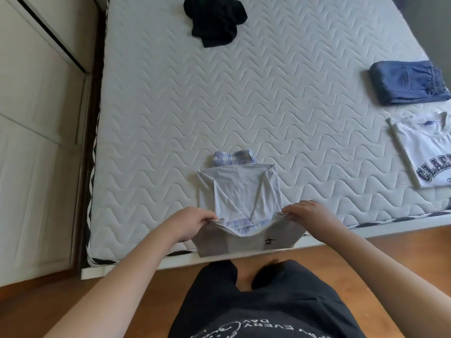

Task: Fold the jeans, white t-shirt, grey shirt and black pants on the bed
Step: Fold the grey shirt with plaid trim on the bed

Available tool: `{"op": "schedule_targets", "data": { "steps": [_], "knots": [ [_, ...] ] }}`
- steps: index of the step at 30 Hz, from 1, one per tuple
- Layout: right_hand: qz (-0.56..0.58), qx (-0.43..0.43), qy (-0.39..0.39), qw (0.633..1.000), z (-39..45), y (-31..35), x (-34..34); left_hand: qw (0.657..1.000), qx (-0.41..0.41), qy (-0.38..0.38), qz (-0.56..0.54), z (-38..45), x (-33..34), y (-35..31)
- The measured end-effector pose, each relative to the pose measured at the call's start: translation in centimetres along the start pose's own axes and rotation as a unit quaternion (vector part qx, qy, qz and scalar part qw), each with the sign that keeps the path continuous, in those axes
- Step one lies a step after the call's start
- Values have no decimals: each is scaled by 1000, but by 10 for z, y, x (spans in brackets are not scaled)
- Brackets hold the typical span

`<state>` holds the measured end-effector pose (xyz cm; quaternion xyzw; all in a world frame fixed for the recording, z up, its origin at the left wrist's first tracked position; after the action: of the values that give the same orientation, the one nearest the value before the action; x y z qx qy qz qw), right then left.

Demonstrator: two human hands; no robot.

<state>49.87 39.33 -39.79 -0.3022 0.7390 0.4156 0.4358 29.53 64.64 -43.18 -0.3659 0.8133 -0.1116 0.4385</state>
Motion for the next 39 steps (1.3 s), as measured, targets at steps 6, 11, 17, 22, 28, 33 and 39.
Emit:
{"op": "schedule_targets", "data": {
  "steps": [6, 11, 17, 22, 28, 33, 39],
  "knots": [
    [22, 55, 6, 998, 54, -18, -5, 1000, -2, -2, 19, 45, -35, 20],
    [42, 22, 20, 999, 116, -49, -1, 999, -18, 2, 34, 96, -54, 38],
    [86, 61, 35, 994, 187, -84, 22, 997, -51, 7, 57, 175, -68, 61],
    [107, 107, 68, 986, 238, -117, 54, 995, -89, -8, 40, 226, -68, 83],
    [89, 135, 67, 985, 283, -149, 98, 992, -108, -59, 16, 272, -52, 114],
    [78, 155, 38, 984, 306, -168, 128, 988, -112, -106, 4, 298, -38, 135],
    [94, 187, 63, 976, 314, -182, 154, 982, -134, -136, -7, 318, -18, 149]
  ]
}}
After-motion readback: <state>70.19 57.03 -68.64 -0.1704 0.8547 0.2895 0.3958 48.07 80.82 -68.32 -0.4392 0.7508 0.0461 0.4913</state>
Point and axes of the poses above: each hand's wrist, its own z-axis towards the middle knuckle, its own x-axis out of the palm, y = z × x, the point moved 4 cm from there along z, towards the middle knuckle, and after that the axes turned 3 degrees about -y, right-handed, at the moved point
